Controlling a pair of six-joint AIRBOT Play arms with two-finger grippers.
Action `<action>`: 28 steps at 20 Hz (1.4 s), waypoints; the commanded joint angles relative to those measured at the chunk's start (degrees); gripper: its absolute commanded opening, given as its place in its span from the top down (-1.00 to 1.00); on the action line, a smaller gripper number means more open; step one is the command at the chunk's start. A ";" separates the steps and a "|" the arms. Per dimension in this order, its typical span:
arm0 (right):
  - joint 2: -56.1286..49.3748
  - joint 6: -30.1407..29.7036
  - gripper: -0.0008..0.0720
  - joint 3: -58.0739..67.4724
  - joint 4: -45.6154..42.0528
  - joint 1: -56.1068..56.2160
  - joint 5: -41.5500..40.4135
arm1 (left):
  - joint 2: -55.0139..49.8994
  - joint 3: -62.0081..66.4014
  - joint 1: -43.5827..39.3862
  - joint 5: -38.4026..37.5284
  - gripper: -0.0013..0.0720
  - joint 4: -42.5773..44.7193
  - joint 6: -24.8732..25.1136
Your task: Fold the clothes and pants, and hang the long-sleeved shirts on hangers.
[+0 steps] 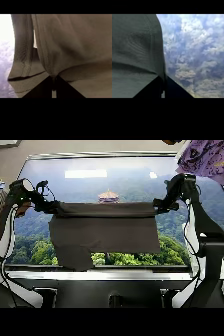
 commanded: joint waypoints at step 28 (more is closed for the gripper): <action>30.64 -15.32 -0.34 -47.52 27.45 -29.49 6.91 | 53.46 -76.13 23.71 6.10 -0.46 -18.51 6.34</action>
